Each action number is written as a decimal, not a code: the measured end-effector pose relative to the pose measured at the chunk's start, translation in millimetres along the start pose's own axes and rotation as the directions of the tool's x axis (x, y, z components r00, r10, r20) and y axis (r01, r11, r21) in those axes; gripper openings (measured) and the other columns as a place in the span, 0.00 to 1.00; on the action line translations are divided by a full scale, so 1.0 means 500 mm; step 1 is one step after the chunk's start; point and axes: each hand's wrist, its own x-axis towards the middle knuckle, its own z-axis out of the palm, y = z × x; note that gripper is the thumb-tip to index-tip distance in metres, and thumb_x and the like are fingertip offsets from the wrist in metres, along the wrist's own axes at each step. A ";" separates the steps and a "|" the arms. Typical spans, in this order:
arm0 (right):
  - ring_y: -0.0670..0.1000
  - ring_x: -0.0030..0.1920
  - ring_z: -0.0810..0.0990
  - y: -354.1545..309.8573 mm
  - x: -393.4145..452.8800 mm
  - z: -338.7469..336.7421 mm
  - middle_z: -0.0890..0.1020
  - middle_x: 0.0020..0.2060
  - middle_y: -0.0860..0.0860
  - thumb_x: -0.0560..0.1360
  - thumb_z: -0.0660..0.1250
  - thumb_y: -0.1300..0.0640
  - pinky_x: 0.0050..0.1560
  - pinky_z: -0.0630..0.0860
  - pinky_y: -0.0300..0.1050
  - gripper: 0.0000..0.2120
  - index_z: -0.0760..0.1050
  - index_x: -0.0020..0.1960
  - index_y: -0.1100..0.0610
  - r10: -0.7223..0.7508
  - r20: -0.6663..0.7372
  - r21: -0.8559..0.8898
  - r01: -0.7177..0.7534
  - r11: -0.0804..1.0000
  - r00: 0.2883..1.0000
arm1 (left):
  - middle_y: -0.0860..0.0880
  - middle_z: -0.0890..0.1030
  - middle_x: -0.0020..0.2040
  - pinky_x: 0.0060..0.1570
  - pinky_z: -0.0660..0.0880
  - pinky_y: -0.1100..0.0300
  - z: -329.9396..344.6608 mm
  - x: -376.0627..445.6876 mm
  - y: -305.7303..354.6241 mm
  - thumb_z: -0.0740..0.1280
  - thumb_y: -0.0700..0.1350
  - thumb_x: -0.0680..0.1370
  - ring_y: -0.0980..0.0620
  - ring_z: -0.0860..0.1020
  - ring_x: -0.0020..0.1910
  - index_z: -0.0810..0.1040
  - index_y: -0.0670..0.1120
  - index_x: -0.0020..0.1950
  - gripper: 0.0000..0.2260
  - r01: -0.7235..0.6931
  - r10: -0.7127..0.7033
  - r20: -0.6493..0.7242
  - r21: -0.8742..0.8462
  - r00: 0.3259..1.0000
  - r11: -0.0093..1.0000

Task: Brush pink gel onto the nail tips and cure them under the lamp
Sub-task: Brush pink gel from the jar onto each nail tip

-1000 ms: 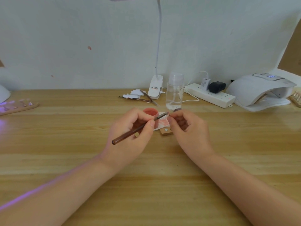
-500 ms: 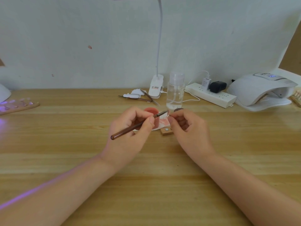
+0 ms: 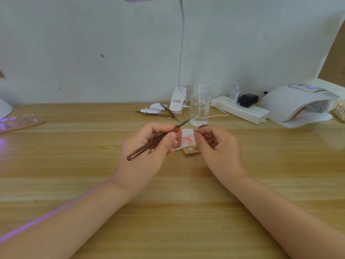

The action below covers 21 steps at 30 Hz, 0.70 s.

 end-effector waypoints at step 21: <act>0.44 0.36 0.80 0.000 0.000 -0.001 0.81 0.36 0.46 0.74 0.70 0.61 0.41 0.78 0.40 0.03 0.79 0.45 0.54 -0.004 -0.010 -0.012 0.004 1.000 1.000 | 0.63 0.81 0.40 0.42 0.70 0.75 -0.003 -0.012 -0.004 0.67 0.38 0.73 0.67 0.78 0.43 0.77 0.52 0.42 0.08 -0.067 0.046 0.112 0.187 0.993 0.980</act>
